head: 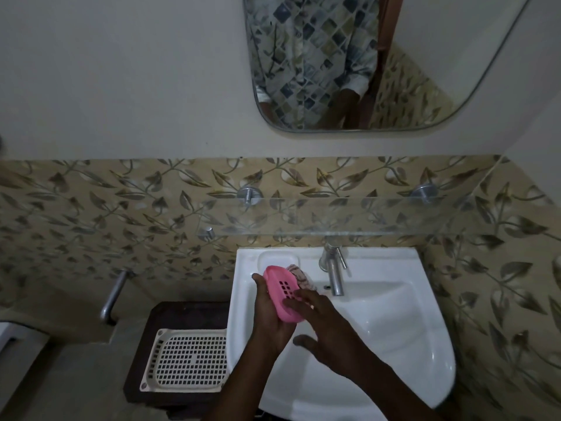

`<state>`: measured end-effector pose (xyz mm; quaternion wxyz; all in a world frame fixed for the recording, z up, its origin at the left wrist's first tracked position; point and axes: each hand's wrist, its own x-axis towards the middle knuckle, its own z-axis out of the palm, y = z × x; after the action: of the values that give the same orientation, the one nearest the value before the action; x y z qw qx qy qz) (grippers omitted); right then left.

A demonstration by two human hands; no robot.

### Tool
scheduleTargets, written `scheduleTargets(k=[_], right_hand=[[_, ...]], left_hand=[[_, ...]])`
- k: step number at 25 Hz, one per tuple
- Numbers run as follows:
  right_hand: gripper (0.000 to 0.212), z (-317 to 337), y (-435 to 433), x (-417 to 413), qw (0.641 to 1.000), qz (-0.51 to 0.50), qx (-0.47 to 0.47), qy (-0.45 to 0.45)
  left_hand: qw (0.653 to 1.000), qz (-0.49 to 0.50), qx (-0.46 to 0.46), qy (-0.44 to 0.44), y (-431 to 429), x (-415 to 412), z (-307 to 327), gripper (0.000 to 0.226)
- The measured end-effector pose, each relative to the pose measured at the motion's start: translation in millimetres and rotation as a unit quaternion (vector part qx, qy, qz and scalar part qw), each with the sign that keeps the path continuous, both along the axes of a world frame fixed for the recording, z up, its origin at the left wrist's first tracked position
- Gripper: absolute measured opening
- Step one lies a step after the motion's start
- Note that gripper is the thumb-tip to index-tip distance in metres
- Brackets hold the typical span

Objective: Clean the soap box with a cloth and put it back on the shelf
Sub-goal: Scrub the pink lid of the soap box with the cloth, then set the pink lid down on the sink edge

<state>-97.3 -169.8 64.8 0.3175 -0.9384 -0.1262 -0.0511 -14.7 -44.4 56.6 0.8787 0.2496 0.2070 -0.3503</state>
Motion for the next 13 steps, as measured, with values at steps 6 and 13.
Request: scheduleTargets(k=[6, 13], right_hand=[[0.040, -6.5, -12.5, 11.8, 0.973, -0.150, 0.144, -0.103], [0.030, -28.6, -133.0, 45.4, 0.843, -0.476, 0.221, -0.114]], left_hand=[[0.993, -0.019, 0.104, -0.049, -0.2, 9.3, -3.0, 0.085], [0.926, 0.081, 0.346, -0.131, 27.9, 6.5, -36.2, 0.051]])
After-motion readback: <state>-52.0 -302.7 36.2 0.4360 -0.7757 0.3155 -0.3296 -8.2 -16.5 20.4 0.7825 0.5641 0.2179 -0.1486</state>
